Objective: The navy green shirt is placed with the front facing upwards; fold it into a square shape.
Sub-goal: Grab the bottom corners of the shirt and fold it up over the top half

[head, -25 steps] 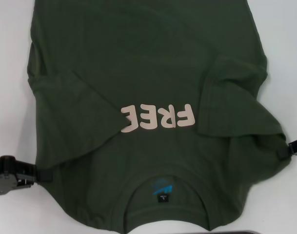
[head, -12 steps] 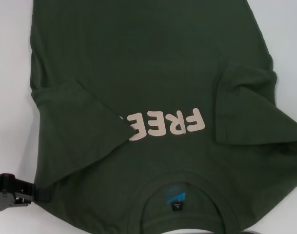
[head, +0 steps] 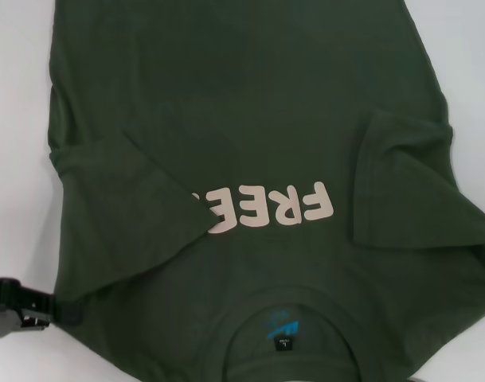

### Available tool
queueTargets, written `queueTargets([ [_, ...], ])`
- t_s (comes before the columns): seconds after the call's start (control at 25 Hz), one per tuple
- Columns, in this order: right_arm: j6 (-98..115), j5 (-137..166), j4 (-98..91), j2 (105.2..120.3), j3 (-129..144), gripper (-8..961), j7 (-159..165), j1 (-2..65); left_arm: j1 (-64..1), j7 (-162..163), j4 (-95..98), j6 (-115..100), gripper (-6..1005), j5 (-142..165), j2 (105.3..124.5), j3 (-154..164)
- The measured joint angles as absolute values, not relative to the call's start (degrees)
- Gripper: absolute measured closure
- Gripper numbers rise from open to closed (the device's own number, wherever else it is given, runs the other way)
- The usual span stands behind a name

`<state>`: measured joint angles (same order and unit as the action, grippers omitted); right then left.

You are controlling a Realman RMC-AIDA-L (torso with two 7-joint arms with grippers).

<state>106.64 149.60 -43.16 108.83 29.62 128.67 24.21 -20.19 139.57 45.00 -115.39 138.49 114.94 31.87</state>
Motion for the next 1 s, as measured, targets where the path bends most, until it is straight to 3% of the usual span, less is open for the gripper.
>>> queueTargets([
  [0.4,108.73,148.20,-43.16,107.56,28.04,940,128.60,28.16,-26.62,141.88,44.27,-115.84,944,135.01,114.19,30.65],
  [0.76,109.00,142.84,-43.01,104.97,25.08,940,130.59,33.16,-33.99,146.23,43.86,-111.24,943,134.95,112.54,26.64],
  [1.0,105.30,138.07,-42.67,104.84,23.91,940,133.41,35.73,-38.87,146.99,41.05,-103.39,942,134.94,111.93,26.61],
])
